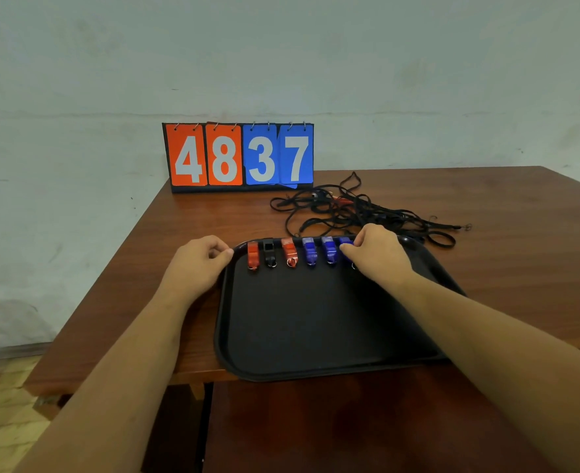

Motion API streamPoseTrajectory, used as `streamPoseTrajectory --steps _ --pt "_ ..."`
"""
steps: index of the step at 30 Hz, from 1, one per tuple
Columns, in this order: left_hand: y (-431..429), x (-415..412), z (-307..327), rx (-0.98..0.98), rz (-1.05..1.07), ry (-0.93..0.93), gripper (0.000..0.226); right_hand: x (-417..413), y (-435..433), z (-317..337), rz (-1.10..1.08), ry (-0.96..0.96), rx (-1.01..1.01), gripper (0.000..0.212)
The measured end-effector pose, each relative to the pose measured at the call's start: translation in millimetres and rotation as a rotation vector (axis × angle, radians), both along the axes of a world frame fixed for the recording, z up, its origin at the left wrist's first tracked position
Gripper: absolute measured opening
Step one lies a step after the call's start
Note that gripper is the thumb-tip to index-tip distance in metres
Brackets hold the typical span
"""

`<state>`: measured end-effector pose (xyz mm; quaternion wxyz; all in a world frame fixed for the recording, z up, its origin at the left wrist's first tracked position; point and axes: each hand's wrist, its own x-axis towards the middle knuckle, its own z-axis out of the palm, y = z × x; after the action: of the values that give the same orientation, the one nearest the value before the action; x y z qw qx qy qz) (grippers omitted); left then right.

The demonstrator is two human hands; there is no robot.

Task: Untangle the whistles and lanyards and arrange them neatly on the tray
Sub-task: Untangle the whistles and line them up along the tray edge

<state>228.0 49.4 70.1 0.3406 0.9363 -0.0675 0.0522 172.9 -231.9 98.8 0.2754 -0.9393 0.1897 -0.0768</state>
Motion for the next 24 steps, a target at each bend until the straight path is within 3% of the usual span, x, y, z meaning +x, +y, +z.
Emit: streamPoseTrajectory --steps 10,16,24 --pt "-1 -5 2 -0.003 -0.006 0.008 0.012 0 -5 4 0.019 -0.003 0.1 0.029" --pt "-12 -2 25 -0.095 0.094 -0.059 0.01 -3 -23 27 0.049 -0.069 0.073 0.021" --pt "-75 40 76 0.052 -0.2 -0.146 0.009 42 -50 48 0.126 -0.139 0.032 0.012"
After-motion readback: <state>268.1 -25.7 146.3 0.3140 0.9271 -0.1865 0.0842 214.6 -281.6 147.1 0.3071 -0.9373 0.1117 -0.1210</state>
